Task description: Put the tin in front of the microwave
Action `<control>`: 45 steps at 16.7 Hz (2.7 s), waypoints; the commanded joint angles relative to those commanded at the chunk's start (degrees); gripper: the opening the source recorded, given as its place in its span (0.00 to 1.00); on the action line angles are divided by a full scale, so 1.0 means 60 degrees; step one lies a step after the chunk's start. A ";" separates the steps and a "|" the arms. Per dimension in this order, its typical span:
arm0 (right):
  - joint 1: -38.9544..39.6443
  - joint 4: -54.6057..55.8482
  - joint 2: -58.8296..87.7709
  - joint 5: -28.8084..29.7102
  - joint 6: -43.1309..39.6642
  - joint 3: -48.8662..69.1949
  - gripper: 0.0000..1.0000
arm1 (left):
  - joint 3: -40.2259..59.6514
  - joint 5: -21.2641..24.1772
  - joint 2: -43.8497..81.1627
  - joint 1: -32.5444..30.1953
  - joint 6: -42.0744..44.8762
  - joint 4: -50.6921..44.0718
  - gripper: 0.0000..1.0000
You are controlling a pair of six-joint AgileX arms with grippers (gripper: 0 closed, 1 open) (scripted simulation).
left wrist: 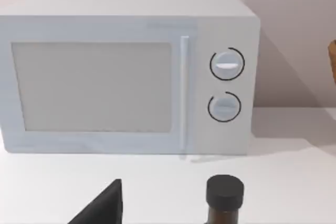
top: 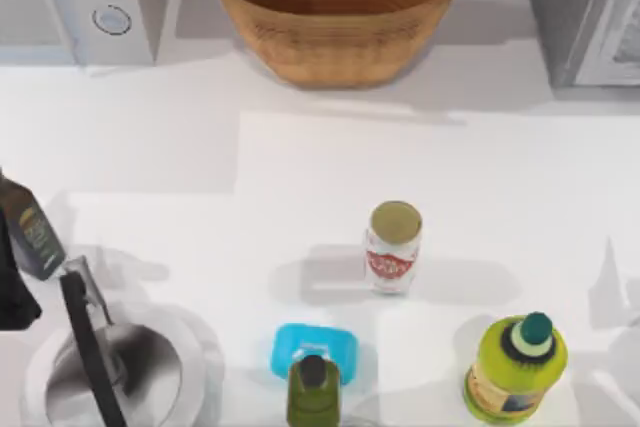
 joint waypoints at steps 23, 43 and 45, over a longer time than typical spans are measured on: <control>0.0000 0.0000 0.0000 0.0000 0.0000 0.0000 1.00 | 1.5718 0.0156 1.7180 -0.6104 -0.0131 -1.0543 1.00; 0.0000 0.0000 0.0000 0.0000 0.0000 0.0000 1.00 | 2.0040 0.0036 2.2332 -0.7977 -0.0179 -1.2704 1.00; 0.0000 0.0000 0.0000 0.0000 0.0000 0.0000 1.00 | 1.9390 0.0036 2.2357 -0.7981 -0.0182 -1.2012 1.00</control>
